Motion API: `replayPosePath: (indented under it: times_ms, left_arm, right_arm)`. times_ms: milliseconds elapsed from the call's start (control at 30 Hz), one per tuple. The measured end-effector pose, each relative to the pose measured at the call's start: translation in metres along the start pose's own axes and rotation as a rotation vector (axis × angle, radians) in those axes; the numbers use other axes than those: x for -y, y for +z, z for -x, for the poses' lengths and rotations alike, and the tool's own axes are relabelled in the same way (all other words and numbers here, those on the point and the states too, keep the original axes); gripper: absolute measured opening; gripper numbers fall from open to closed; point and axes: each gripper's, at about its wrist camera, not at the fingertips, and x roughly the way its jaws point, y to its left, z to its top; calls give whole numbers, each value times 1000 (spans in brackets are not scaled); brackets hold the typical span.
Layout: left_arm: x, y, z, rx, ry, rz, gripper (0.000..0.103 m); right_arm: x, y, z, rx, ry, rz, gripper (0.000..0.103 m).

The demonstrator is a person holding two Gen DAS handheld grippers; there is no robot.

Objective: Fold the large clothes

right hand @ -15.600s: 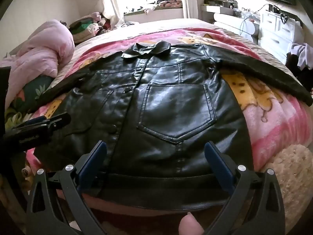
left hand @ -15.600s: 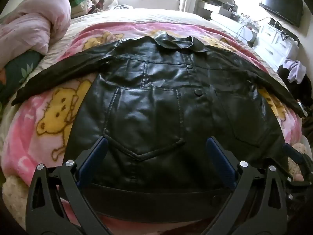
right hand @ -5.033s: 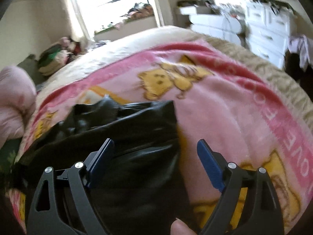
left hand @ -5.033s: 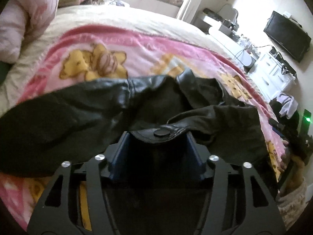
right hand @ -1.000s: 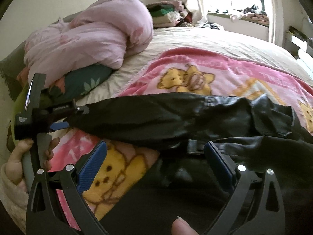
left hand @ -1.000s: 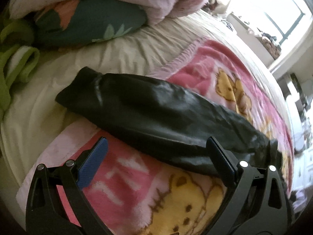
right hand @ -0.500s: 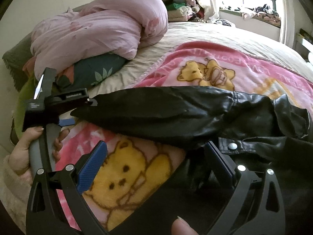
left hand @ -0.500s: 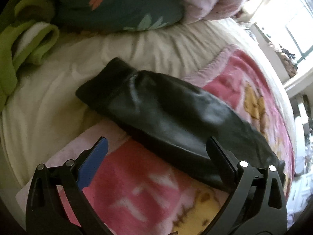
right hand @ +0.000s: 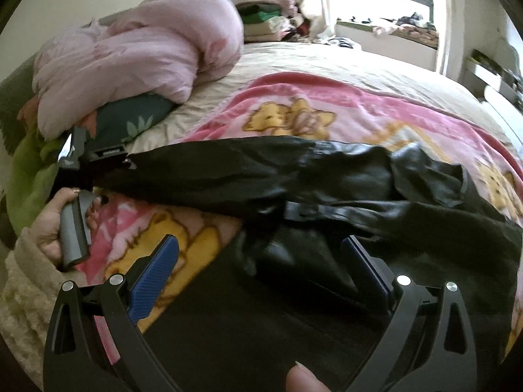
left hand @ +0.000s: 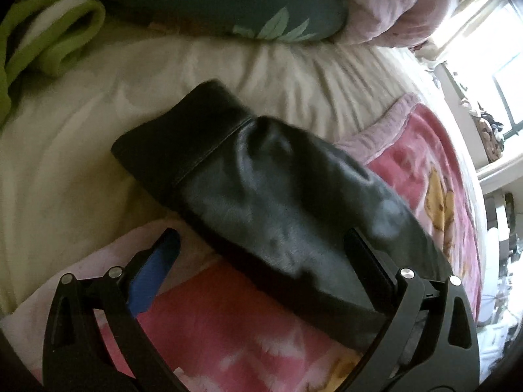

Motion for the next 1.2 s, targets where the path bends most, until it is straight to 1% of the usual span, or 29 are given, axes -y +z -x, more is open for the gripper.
replayPosePath:
  times_ms: [33, 67, 133, 167, 233, 333, 400, 500, 700, 867, 967, 1100, 1200]
  left_arm:
    - [2, 1, -1, 6, -19, -7, 75]
    - [4, 2, 0, 13, -23, -16, 67]
    - [10, 2, 0, 31, -8, -47, 39]
    - [13, 1, 0, 32, -24, -55, 33]
    - [16, -2, 6, 47, -61, -63, 16]
    - [26, -5, 29, 106, -136, -88, 5]
    - [33, -5, 47, 149, -191, -108, 3]
    - [46, -9, 76, 215, -251, -150, 2]
    - [75, -22, 125, 324, -347, -243, 1]
    - [96, -39, 154, 376, -423, -306, 0]
    - [108, -50, 171, 397, -475, -350, 0]
    - [126, -68, 191, 425, -533, -407, 0]
    - [144, -85, 201, 436, -578, -474, 0]
  right_arm:
    - [6, -3, 5, 6, -3, -19, 99]
    - [11, -4, 8, 11, -4, -34, 99]
    - [20, -8, 14, 19, -6, -65, 99]
    - [26, -12, 18, 25, -7, -82, 99]
    - [28, -16, 23, 38, -13, -88, 99]
    - [34, -26, 29, 50, -14, -114, 99]
    - [38, -32, 30, 49, -3, -144, 99]
    - [45, -40, 30, 48, 9, -190, 99]
    - [68, -49, 31, 54, 20, -314, 99]
    - [86, -56, 47, 97, 4, -385, 99]
    - [98, -62, 56, 122, 12, -432, 99]
    - [106, -67, 64, 132, -17, -441, 99]
    - [116, -72, 67, 139, -46, -454, 99]
